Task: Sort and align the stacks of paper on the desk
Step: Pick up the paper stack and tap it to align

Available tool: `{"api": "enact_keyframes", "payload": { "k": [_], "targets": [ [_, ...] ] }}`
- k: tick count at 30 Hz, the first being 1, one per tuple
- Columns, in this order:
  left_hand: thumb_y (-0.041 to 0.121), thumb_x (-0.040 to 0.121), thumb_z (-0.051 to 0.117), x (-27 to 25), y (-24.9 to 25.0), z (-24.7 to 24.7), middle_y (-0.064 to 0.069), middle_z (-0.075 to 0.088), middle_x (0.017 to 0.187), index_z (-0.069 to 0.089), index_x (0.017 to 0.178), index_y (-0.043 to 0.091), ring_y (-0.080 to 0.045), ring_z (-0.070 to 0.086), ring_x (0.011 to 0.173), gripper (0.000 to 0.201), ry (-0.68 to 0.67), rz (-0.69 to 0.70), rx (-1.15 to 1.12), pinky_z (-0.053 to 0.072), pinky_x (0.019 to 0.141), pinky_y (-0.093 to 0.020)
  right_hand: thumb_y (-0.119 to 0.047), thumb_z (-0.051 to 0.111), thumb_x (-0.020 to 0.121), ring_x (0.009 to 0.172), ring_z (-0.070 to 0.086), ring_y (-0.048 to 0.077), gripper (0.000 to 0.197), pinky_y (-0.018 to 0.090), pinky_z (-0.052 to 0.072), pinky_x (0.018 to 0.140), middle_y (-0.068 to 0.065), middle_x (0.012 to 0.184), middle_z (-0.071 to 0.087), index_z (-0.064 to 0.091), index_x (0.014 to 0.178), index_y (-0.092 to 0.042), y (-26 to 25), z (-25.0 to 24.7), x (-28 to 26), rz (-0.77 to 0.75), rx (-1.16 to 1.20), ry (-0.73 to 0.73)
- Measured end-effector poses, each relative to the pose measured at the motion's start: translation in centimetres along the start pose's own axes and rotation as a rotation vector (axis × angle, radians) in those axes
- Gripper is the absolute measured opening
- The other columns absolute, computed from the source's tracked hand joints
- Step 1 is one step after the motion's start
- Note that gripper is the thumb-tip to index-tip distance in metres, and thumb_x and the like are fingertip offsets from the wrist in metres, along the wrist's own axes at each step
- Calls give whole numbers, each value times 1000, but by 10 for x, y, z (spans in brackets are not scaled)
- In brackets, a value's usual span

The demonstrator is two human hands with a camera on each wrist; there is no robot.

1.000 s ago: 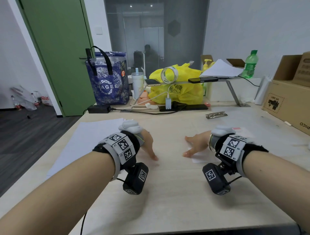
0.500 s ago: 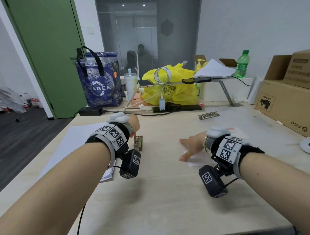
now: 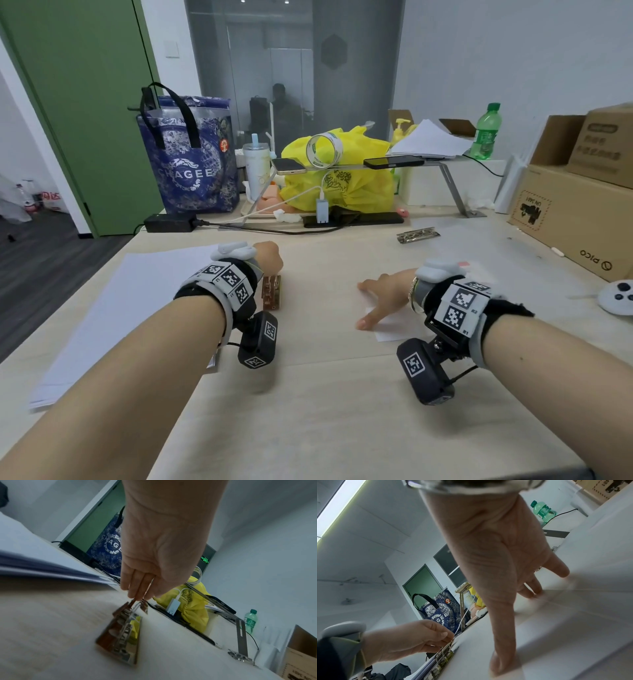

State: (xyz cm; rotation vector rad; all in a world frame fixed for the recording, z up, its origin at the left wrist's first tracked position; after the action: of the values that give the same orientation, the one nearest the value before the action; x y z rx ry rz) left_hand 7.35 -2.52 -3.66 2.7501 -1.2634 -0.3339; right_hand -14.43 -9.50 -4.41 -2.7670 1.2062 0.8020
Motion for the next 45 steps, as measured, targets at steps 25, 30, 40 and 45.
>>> {"api": "enact_keyframes", "payload": {
  "k": [25, 30, 40, 45],
  "targets": [
    [56, 77, 64, -16, -212, -22, -9, 53, 136, 53, 131, 9, -28, 50, 125, 73, -69, -387, 25, 40, 103, -35, -22, 58, 90, 99, 58, 26, 30, 32, 46, 80, 11, 109, 61, 61, 113, -3, -186, -69, -2, -341, 352, 377],
    [55, 77, 66, -16, -229, -12, -10, 54, 134, 52, 131, 6, -29, 51, 123, 74, -75, -431, 6, 41, 102, -35, -29, 63, 86, 56, 37, 11, 39, 23, 25, 46, -1, 65, 37, 37, 63, -12, -208, -60, 13, -316, 407, 322],
    [55, 79, 65, -27, -227, -17, -15, 64, 120, 60, 110, 5, -32, 61, 104, 59, -98, -402, -30, 47, 97, -36, -19, 71, 79, 104, 63, 28, 41, 33, 52, 84, 14, 115, 66, 62, 113, 1, -213, -61, 25, -291, 521, 319],
    [30, 93, 59, -47, -209, -28, -16, 63, 105, 59, 114, -1, -31, 59, 114, 38, -123, -389, -37, 39, 79, -28, -16, 67, 83, 113, 59, 29, 43, 31, 49, 90, 12, 124, 61, 56, 121, 0, -206, -64, 26, -256, 586, 357]
  ]
}}
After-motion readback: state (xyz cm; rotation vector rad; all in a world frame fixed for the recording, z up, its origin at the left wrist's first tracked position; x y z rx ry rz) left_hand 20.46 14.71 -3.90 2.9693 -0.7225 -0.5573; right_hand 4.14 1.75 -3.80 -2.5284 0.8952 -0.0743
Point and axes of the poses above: each hand's wrist, its own x-axis towards the middle knuckle, its own z-axis out of the palm, y = z × x, the point moved 2 cm from there along x, towards the middle knuckle
